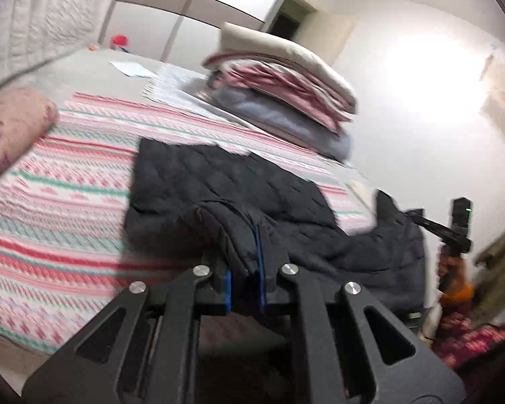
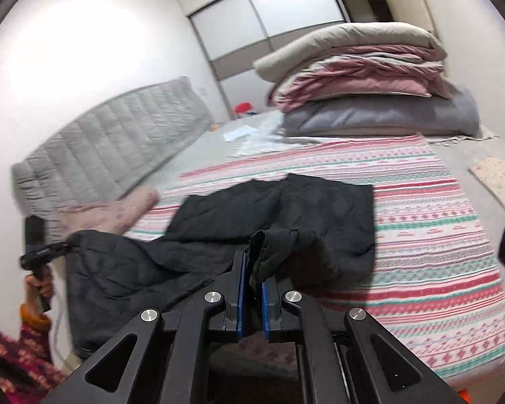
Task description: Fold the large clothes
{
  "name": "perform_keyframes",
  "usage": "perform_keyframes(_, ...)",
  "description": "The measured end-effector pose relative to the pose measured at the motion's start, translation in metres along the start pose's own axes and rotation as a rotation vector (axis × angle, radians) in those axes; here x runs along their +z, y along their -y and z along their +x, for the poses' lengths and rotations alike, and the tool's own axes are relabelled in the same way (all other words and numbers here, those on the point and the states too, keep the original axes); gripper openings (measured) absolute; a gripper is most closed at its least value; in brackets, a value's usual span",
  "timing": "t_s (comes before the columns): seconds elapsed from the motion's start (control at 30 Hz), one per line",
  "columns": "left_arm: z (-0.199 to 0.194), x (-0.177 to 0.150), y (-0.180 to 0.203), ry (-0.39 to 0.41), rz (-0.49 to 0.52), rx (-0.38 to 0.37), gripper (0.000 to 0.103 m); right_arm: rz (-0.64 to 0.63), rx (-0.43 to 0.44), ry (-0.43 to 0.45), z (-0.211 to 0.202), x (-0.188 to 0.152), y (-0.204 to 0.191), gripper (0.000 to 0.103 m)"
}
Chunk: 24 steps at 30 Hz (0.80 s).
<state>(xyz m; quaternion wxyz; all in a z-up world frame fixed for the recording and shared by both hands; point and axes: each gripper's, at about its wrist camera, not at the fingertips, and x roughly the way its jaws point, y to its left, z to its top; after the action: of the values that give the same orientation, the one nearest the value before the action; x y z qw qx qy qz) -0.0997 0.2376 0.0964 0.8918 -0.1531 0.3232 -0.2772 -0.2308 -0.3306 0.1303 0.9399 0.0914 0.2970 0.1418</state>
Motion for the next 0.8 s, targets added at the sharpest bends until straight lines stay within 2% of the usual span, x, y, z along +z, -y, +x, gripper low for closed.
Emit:
perform_keyframes(0.07, 0.021, 0.012, -0.008, 0.021, -0.024, 0.040, 0.013, 0.019, -0.073, -0.002, 0.018, 0.009, 0.016, 0.007)
perform_keyframes(0.17, 0.061, 0.038, -0.024, 0.065, -0.085, 0.076, 0.014, 0.118, -0.076, -0.017, 0.058, 0.031, 0.050, 0.007)
perform_keyframes(0.3, 0.120, 0.076, -0.046, 0.068, -0.121, 0.132, 0.015, 0.222, -0.110, -0.017, 0.116, 0.061, 0.090, 0.007)
perform_keyframes(0.43, 0.175, 0.098, -0.067, 0.059, -0.149, 0.216, 0.021, 0.244, -0.254, -0.033, 0.180, 0.085, 0.115, 0.008)
perform_keyframes(0.5, 0.211, 0.098, -0.086, 0.032, -0.220, 0.270, 0.021, 0.278, -0.326, -0.059, 0.217, 0.089, 0.129, 0.009)
perform_keyframes(0.6, 0.259, 0.086, -0.108, -0.012, -0.292, 0.334, 0.022, 0.341, -0.356, -0.118, 0.268, 0.080, 0.149, 0.009)
perform_keyframes(0.73, 0.286, 0.064, -0.111, -0.014, -0.278, 0.372, 0.029, 0.376, -0.398, -0.176, 0.315, 0.053, 0.167, 0.012)
perform_keyframes(0.8, 0.286, 0.062, -0.106, -0.035, -0.251, 0.381, 0.031, 0.362, -0.390, -0.169, 0.324, 0.041, 0.169, 0.017)
